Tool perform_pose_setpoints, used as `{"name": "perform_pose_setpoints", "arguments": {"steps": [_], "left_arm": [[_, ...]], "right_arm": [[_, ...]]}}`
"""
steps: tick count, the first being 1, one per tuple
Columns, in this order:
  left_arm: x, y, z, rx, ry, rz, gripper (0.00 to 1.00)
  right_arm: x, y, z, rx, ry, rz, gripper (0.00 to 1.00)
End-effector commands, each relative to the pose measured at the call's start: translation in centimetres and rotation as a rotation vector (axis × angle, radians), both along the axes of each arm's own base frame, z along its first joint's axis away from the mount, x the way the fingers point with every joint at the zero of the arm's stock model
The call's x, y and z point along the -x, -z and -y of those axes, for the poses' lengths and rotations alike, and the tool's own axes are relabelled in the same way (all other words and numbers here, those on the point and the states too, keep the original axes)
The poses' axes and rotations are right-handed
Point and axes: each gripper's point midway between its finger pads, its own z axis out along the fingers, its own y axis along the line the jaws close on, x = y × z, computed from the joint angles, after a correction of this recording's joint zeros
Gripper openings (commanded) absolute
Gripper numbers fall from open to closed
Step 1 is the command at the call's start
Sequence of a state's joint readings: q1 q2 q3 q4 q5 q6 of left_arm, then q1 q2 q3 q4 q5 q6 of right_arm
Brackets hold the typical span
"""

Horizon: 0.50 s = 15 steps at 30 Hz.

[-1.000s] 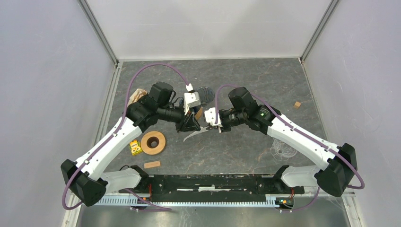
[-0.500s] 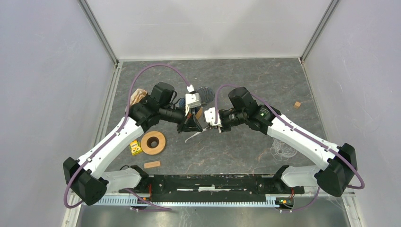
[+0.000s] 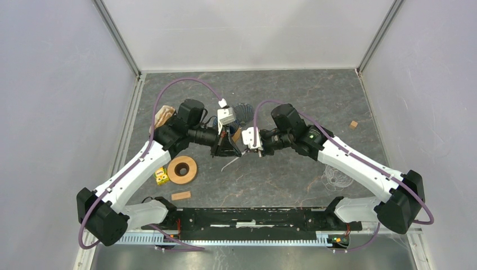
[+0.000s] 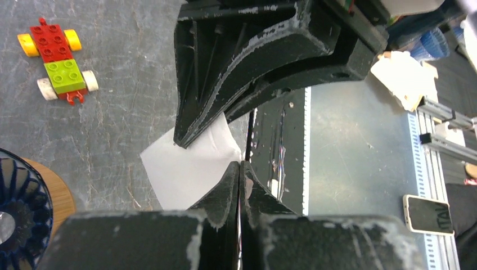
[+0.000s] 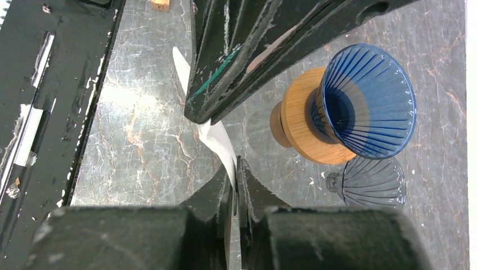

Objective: Place the coffee filter in the dripper
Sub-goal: Place the coffee filter in the coffee dripper.

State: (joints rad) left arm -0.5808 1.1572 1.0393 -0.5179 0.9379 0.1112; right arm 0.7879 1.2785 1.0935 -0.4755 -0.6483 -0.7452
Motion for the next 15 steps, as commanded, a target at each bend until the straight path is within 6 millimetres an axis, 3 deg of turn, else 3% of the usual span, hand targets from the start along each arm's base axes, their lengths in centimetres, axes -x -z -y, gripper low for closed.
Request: {"name": "perform_pose_setpoints", "arguments": {"steps": [1, 6, 12, 15], "left_arm": [[0.1, -2.3, 0.3, 0.084, -0.014, -0.038, 0.02], [-0.6, -2.3, 0.3, 0.099, -0.054, -0.065, 0.02], [-1.9, -2.4, 0.1, 0.089, -0.125, -0.058, 0.02], [-3.1, -2.4, 0.0, 0.076, -0.186, -0.054, 0.02]], "right_arm": [[-1.1, -1.2, -0.4, -0.021, 0.031, 0.038, 0.14], [-1.6, -1.7, 0.0, -0.023, 0.069, 0.068, 0.27], [-2.7, -2.9, 0.8, -0.026, 0.139, 0.122, 0.65], [-3.7, -4.2, 1.6, -0.035, 0.201, 0.161, 0.7]]}}
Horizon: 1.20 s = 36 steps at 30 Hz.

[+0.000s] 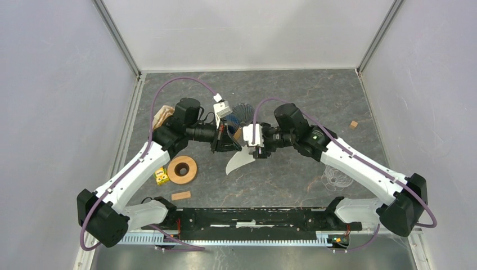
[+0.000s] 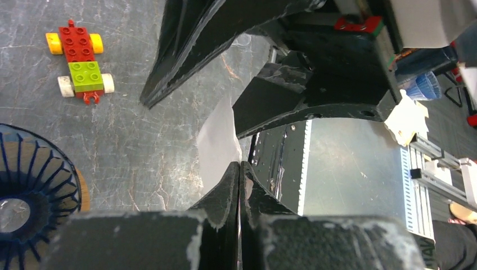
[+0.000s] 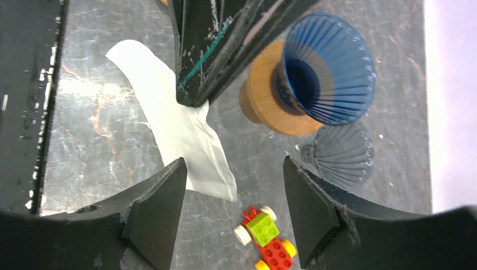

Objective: Place the coffee filter in the dripper
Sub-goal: Place the coffee filter in the coffee dripper.

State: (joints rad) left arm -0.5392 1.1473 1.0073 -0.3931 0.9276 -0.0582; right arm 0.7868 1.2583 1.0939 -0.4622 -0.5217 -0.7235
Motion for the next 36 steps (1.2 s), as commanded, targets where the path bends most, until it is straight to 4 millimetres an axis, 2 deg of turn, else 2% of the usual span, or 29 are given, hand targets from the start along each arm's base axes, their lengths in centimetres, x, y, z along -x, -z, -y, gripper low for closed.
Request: {"name": "perform_pose_setpoints", "arguments": {"steps": [1, 5, 14, 18, 22, 24, 27, 29, 31, 33, 36], "left_arm": [[-1.7, -1.6, 0.0, 0.023, -0.095, 0.013, 0.02], [-2.1, -2.6, 0.4, 0.038, -0.098, 0.004, 0.02], [-0.9, -4.7, 0.9, 0.108, -0.02, 0.002, 0.02], [-0.7, -4.9, 0.9, 0.117, -0.015, 0.006, 0.02], [-0.7, -5.5, 1.1, 0.148, -0.004, 0.0, 0.02], [-0.6, -5.6, 1.2, 0.156, -0.002, -0.005, 0.02], [-0.6, -5.7, 1.2, 0.162, -0.005, -0.006, 0.02], [-0.5, -5.6, 1.2, 0.163, -0.003, -0.007, 0.02], [-0.3, -5.5, 1.1, 0.164, 0.007, -0.006, 0.02], [0.1, -5.4, 0.9, 0.16, 0.023, 0.003, 0.06], [0.5, -5.4, 0.5, 0.147, 0.039, 0.032, 0.21]], "right_arm": [[-2.1, -4.3, 1.1, -0.067, 0.105, 0.119, 0.71], [-2.6, -5.1, 2.1, -0.085, 0.14, 0.117, 0.76], [-1.7, -1.8, 2.0, -0.129, 0.075, -0.07, 0.83], [0.4, -1.6, 1.1, -0.164, -0.05, -0.152, 0.84], [2.1, -1.3, 0.2, -0.192, -0.15, -0.231, 0.8], [2.6, -1.1, -0.1, -0.203, -0.179, -0.271, 0.72], [3.0, -1.0, -0.4, -0.218, -0.201, -0.308, 0.52], [3.0, -0.9, -0.6, -0.226, -0.202, -0.322, 0.3], [2.8, -0.6, -0.6, -0.222, -0.198, -0.319, 0.02], [2.9, -0.3, -0.3, -0.216, -0.197, -0.302, 0.0], [3.2, 0.0, 0.2, -0.209, -0.203, -0.259, 0.0]]}}
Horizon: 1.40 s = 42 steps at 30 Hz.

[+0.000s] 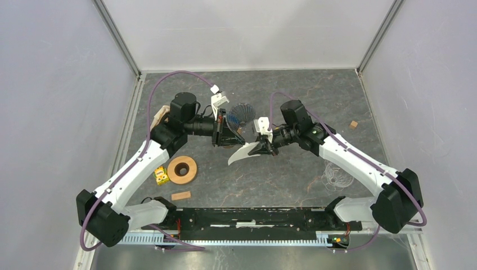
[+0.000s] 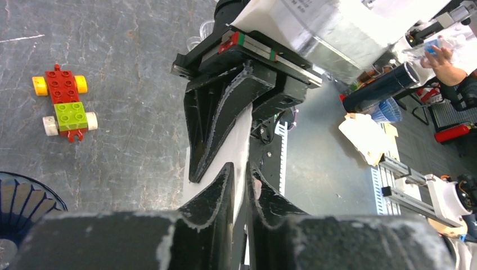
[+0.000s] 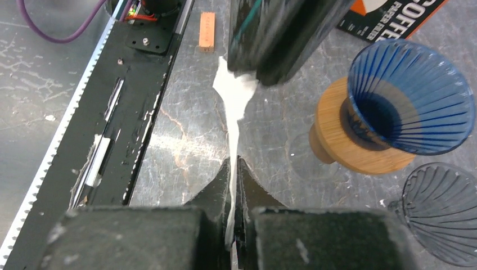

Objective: Place the coffee filter in the dripper
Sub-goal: Place the coffee filter in the coffee dripper.

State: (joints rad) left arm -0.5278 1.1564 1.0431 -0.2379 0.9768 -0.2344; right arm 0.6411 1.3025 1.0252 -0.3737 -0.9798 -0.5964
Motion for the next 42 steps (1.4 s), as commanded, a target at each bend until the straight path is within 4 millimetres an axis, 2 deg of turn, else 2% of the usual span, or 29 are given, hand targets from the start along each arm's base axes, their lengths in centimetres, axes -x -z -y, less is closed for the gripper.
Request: {"name": "perform_pose_setpoints", "arguments": {"steps": [1, 6, 10, 15, 23, 29, 38, 42], "left_arm": [[1.2, -1.5, -0.7, 0.023, 0.04, 0.073, 0.24], [0.6, -0.7, -1.1, -0.021, 0.011, 0.112, 0.28], [0.7, -0.4, -1.0, -0.031, 0.019, 0.138, 0.38], [0.9, -0.8, -0.8, -0.024, 0.038, 0.142, 0.46], [0.1, -0.3, -0.2, -0.05, 0.013, 0.151, 0.47], [-0.9, 0.1, 0.2, -0.075, -0.018, 0.161, 0.44], [0.2, 0.5, 0.5, -0.065, 0.038, 0.144, 0.45], [0.0, 0.9, 0.4, -0.076, 0.028, 0.154, 0.45]], "right_arm": [[0.8, -0.3, 0.6, -0.028, -0.029, 0.072, 0.0], [1.1, -0.4, 0.9, -0.039, -0.034, 0.093, 0.0], [1.0, -0.3, 0.7, -0.036, -0.033, 0.076, 0.0], [0.7, 0.0, 0.5, -0.025, -0.028, 0.059, 0.0], [0.7, -0.2, 0.2, -0.028, -0.041, 0.037, 0.0], [0.8, -0.2, 0.2, -0.028, -0.052, 0.036, 0.0], [0.7, -0.1, 0.1, -0.023, -0.045, 0.031, 0.0], [0.7, -0.3, 0.1, -0.026, -0.05, 0.027, 0.0]]}}
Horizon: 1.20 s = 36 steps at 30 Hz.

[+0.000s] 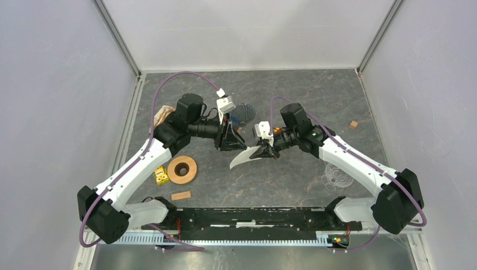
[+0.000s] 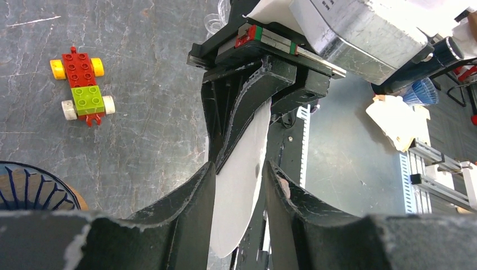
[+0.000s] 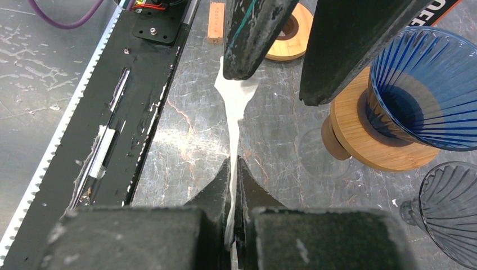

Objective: Place the coffee filter in the dripper
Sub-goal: Place the coffee filter in the coffee dripper.

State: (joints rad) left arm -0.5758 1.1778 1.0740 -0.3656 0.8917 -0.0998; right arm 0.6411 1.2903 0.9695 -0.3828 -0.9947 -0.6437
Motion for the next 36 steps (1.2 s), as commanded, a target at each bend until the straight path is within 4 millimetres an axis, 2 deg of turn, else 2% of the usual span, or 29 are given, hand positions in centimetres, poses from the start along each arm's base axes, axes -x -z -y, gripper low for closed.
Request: {"name": "perform_pose_setpoints", "arguments": {"steps": [1, 15, 36], "left_arm": [[-0.2, -1.0, 0.1, 0.018, 0.027, 0.106, 0.44], [-0.3, 0.3, -0.1, -0.012, 0.031, 0.135, 0.4], [0.9, -0.2, -0.1, 0.015, 0.076, 0.114, 0.43]], "right_arm": [[-0.2, -2.1, -0.6, -0.045, -0.026, 0.031, 0.0], [0.0, -2.3, -0.4, -0.05, -0.033, 0.041, 0.0], [-1.0, -1.5, -0.4, -0.014, 0.015, 0.051, 0.0]]}}
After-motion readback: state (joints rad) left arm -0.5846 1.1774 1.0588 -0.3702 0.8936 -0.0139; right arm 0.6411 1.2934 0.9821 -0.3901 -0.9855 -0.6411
